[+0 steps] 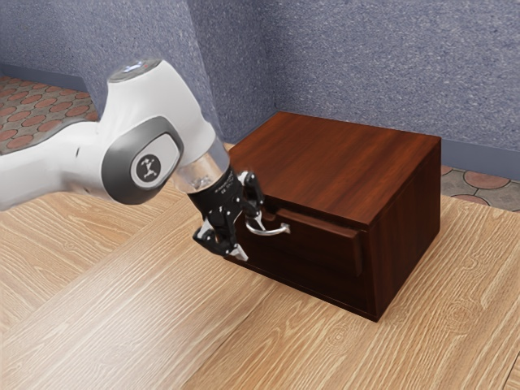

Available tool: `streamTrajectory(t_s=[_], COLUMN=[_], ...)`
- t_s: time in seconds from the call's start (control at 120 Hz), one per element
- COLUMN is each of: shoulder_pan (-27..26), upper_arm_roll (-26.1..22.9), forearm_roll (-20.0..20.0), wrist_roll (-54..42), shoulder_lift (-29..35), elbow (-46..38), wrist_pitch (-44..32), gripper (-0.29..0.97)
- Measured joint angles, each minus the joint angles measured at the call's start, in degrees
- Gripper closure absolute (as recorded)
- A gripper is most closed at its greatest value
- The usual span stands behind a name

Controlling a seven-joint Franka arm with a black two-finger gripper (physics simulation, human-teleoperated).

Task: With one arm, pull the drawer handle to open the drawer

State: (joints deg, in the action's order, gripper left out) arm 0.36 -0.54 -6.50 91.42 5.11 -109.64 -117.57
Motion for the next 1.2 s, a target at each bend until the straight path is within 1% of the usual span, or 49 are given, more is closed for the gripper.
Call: streamTrajectory(t_s=[0.142, 0.3, 0.467, 0.667, 0.775, 0.908, 0.967, 1.05, 1.117, 1.2], shoulder_pan=[0.0, 0.0, -0.1, 1.5, 2.0, 2.3, 2.8, 4.9, 5.5, 6.0], upper_arm_roll=[0.0, -0.1, -0.6, -1.5, -1.9, -2.0, -2.9, -5.3, -6.5, -8.1], forearm_roll=[0.0, 0.0, -0.1, -0.4, -0.6, -0.6, -0.7, -0.7, -0.6, -0.4], wrist_roll=[0.2, 0.4, 0.7, 1.0, 1.2, 1.3, 1.3, 1.3, 1.3, 1.4], shoulder_lift=[2.6, 8.0, 15.6, 23.9, 26.5, 27.7, 27.9, 28.4, 29.4, 31.2], elbow=[-2.7, -8.6, -16.9, -23.8, -26.0, -26.7, -26.7, -26.6, -26.4, -25.0], wrist_pitch=[0.0, -0.1, -2.2, -2.8, -3.2, -3.6, -3.8, -3.9, -3.8, -2.9], gripper=[0.54, 0.61, 0.62, 0.65, 0.61, 0.61, 0.48, 0.32, 0.23, 0.16])
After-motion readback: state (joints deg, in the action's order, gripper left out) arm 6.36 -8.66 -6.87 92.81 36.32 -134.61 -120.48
